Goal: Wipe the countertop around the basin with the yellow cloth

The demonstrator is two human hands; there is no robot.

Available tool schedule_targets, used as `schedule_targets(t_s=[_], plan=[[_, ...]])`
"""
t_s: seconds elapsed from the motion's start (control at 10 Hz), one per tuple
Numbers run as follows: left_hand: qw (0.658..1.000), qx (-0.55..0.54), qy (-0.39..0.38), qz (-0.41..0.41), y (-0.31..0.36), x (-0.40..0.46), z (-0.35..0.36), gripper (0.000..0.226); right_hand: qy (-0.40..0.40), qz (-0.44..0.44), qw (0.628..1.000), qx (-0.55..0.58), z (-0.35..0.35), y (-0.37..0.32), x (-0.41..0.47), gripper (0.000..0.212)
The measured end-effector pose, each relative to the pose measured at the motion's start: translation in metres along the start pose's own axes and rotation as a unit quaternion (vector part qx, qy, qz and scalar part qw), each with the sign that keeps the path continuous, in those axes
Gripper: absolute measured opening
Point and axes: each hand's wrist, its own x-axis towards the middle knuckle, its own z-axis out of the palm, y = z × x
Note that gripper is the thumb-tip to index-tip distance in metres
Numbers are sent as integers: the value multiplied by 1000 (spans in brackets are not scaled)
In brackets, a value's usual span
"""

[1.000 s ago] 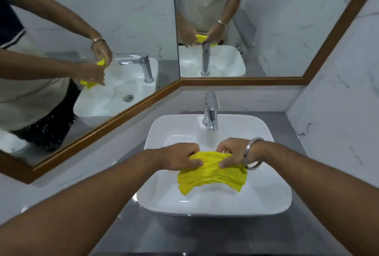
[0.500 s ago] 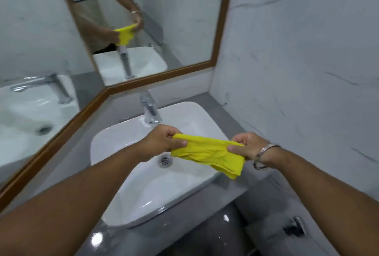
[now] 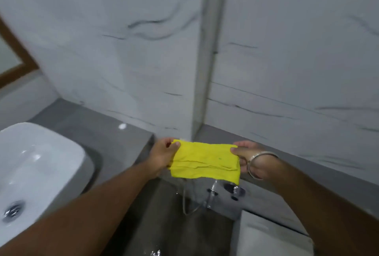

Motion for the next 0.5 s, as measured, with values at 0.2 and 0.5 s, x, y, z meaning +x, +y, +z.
schedule_targets(t_s=[0.2,0.5], plan=[[988,151,12,33,-1,83,93,24,102,-5,995,24,-76,43,87,21],[916,400,-13,28,-17,99,111,25,228,-93,888,-389,-84,57,79,55]])
